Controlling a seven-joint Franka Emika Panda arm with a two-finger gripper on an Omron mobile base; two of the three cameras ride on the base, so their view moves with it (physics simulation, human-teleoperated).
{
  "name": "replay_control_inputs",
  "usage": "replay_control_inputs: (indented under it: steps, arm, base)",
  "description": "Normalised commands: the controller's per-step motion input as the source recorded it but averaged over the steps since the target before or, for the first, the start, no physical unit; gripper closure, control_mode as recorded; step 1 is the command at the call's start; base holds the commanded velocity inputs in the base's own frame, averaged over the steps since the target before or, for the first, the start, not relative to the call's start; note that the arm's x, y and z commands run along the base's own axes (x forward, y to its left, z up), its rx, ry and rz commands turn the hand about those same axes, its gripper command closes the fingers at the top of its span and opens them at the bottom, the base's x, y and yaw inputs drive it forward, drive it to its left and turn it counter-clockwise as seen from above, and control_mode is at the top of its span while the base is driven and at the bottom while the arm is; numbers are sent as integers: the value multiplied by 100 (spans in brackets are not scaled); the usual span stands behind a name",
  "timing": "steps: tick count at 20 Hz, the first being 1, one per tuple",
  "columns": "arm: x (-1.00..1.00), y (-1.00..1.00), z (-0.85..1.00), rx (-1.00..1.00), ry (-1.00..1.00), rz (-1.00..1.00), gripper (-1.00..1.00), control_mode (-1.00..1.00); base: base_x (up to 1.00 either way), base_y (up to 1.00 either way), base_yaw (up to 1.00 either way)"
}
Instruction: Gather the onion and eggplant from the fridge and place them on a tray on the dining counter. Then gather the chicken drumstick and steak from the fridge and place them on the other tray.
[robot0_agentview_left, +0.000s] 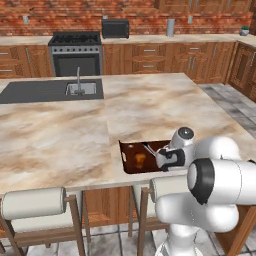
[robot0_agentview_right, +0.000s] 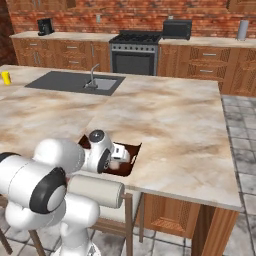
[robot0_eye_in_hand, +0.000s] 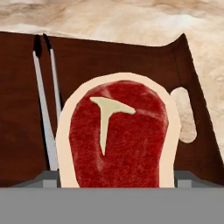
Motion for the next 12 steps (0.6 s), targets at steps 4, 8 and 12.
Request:
replay_control_inputs:
  steps: [4, 8, 12]
  arm:
    - [10, -11, -8, 3, 0, 0, -100, -100]
    - [8, -2, 0, 1, 0, 0, -100, -100]
    - [-1, 0, 24, 0, 0, -1, -100, -100]
  base:
    - [0, 0, 0]
    - [0, 0, 0]
    - [0, 0, 0]
